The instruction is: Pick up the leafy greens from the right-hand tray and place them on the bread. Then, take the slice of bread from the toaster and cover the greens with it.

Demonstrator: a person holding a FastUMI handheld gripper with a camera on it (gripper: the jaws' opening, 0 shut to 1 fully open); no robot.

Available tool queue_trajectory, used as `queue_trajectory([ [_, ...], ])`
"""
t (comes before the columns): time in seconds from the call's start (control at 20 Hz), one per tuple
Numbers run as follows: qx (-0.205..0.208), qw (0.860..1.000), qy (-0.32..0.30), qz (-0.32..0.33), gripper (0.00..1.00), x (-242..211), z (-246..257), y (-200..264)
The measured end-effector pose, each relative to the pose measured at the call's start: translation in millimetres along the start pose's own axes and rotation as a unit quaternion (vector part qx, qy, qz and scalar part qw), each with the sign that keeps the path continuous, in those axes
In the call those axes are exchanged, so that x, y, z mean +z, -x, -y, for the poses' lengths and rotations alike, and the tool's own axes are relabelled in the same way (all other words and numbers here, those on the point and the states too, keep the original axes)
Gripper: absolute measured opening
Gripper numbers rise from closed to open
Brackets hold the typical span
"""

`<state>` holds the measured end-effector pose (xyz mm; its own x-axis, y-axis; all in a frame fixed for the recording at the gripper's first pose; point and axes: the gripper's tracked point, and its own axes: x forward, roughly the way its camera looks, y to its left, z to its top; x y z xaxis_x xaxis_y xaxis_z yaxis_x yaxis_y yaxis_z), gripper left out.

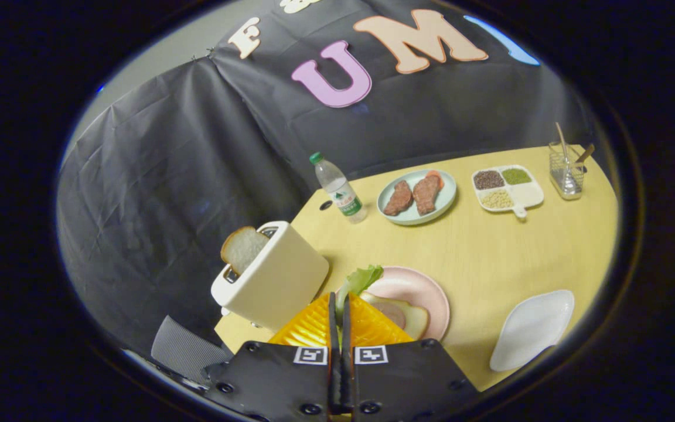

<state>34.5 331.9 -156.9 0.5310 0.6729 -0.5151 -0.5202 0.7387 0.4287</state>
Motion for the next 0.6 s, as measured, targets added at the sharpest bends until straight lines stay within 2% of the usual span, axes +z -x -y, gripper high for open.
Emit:
queue_trajectory([
  [0.2,-0.028,0.999,-0.001,-0.027,0.03,-23,27,-13],
  [0.4,-0.081,0.995,0.012,-0.049,0.03,-36,61,-17],
  [0.6,-0.099,0.993,0.016,-0.065,0.04,-53,72,-23],
])
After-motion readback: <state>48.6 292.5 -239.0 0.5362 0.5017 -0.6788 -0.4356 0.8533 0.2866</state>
